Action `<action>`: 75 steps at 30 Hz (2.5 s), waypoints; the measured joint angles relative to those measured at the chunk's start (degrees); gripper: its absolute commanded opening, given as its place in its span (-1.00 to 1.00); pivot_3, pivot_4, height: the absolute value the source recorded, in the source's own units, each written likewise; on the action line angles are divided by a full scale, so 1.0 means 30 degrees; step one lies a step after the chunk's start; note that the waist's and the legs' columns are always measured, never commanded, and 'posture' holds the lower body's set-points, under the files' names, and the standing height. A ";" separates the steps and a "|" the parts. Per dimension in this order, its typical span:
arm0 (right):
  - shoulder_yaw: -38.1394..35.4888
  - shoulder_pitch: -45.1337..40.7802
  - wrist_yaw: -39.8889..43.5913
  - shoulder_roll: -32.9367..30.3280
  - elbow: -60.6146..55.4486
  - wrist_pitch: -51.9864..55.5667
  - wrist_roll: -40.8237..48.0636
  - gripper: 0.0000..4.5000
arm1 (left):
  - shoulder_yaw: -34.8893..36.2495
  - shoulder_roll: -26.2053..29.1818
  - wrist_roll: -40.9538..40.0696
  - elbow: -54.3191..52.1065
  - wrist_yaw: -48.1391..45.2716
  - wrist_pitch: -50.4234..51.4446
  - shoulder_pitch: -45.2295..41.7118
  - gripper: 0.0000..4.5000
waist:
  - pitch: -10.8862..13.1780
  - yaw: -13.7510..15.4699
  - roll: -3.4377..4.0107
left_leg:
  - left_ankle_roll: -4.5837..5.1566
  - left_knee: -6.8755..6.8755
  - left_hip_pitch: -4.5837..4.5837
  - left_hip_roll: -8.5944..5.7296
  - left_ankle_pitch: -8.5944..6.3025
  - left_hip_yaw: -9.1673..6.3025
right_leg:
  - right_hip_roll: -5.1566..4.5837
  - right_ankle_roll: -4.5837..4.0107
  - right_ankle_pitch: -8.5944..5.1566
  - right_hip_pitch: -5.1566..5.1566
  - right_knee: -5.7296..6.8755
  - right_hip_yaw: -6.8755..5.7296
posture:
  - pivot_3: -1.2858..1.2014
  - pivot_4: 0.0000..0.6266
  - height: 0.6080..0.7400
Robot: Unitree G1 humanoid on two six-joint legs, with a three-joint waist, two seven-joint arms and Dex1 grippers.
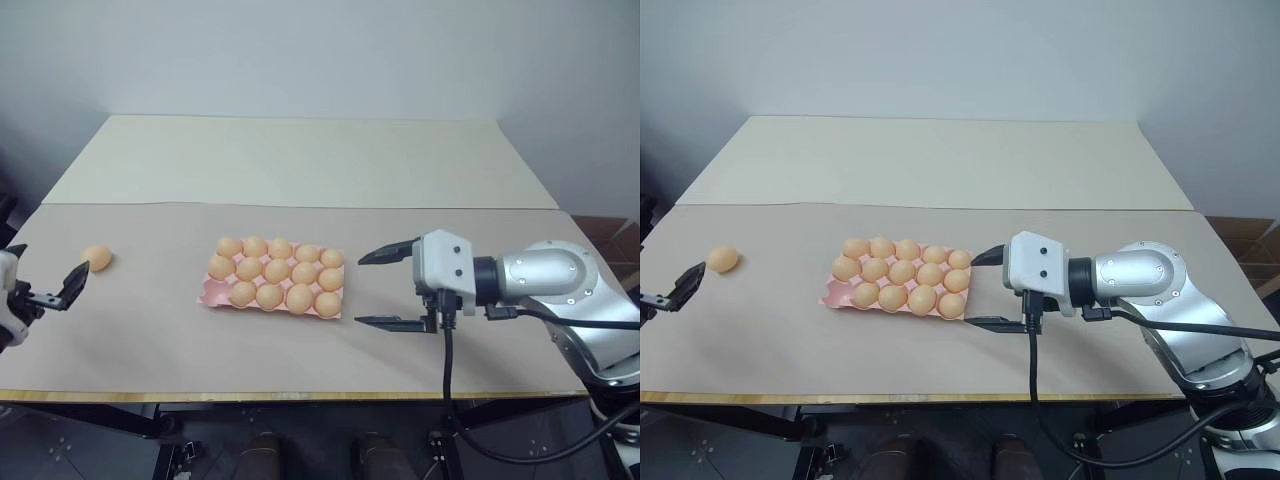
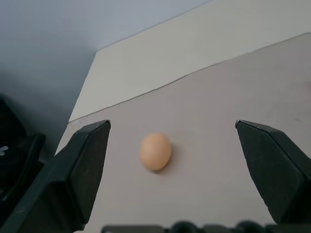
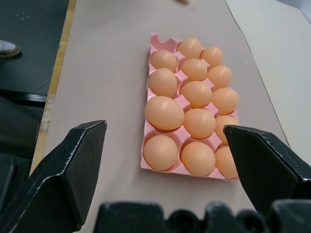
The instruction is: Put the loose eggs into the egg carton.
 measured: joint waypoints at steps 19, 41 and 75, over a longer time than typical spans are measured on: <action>-0.0583 0.0897 -0.1112 -0.0758 -0.1562 0.1431 0.0165 1.00 | -0.4346 -0.0091 0.2203 1.3255 0.2124 -0.4909 -0.8567 0.99 | 0.0002 0.0003 -0.0010 | 0.0000 0.0001 -0.0028 -0.0009 0.0001 -0.0035 | -0.0004 0.0004 0.0002 -0.0007 0.0007 -0.0041 | 0.03 -0.52 1.00; -0.0719 0.1317 -0.1475 -0.1272 -0.1861 0.1819 0.0157 1.00 | -0.5371 -0.0290 0.2477 2.2305 0.2607 -0.8196 -1.2778 0.99 | 0.0001 0.0009 -0.0019 | 0.0000 0.0004 -0.0049 -0.0021 0.0002 0.0065 | -0.0007 0.0010 0.0003 -0.0006 0.0000 -0.0066 | 0.03 -0.52 1.00; -0.0916 0.1723 -0.2035 -0.1348 -0.2039 0.1819 0.0001 1.00 | -0.6490 -0.0464 0.1950 2.0129 0.0499 -1.0947 -1.0894 -0.23 | 0.0000 -0.0001 -0.0020 | -0.0002 0.0004 -0.0054 -0.0011 0.0001 0.0078 | -0.0014 0.0011 0.0005 -0.0009 -0.0004 -0.0057 | 0.03 -0.52 1.00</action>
